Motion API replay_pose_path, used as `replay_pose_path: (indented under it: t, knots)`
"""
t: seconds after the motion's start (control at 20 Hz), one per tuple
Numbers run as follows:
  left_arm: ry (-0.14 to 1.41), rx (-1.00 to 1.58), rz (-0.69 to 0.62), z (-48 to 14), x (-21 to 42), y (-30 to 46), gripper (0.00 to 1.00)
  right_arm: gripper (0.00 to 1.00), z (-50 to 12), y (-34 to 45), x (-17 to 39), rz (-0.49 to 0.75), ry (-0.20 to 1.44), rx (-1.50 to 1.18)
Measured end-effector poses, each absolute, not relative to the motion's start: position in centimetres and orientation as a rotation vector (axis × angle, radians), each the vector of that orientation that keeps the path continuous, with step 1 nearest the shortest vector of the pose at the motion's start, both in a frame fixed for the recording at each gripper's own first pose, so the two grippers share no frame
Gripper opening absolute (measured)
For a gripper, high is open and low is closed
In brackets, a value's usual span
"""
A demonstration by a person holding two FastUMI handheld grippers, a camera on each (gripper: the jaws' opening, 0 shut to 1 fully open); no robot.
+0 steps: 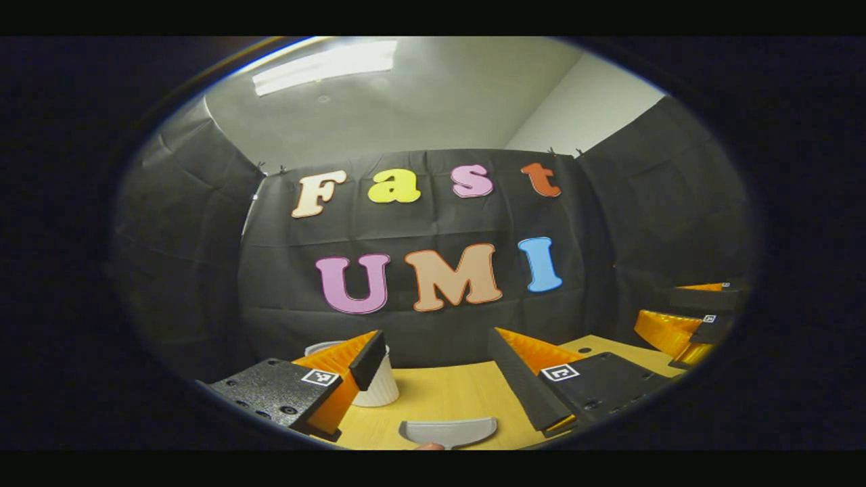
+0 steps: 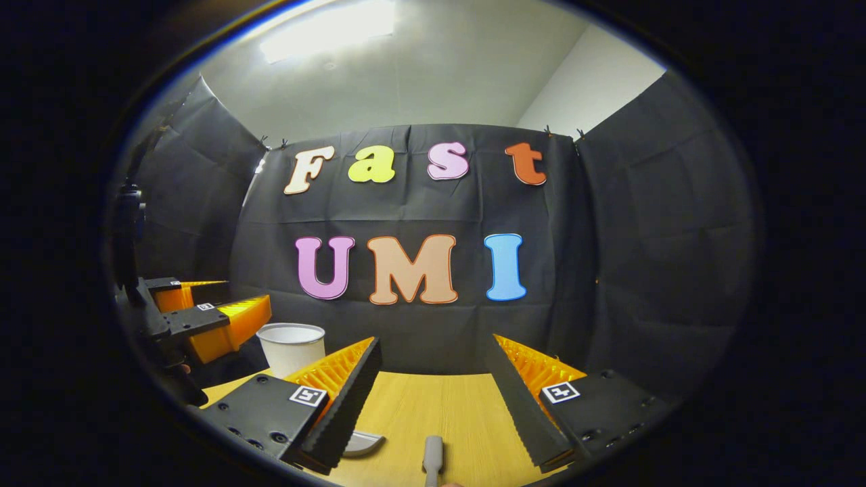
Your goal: Pick up the small broom and dustpan from the desktop, sweep the trash into the dustpan with the broom, and then empty the trash into the garbage bin.
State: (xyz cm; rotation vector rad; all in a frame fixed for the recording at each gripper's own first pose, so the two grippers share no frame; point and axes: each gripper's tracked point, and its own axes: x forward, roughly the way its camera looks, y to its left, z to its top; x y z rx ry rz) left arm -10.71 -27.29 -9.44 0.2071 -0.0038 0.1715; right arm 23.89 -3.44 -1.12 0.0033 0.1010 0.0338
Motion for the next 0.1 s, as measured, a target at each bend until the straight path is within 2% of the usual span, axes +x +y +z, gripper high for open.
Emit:
replay_pose_path:
  t: [0.1]
  knots:
    - [-0.008,0.210,0.164,-9.23,-10.70,-27.40,0.92,0.99,-0.99,-3.46,23.99,0.035,0.094,-0.004]
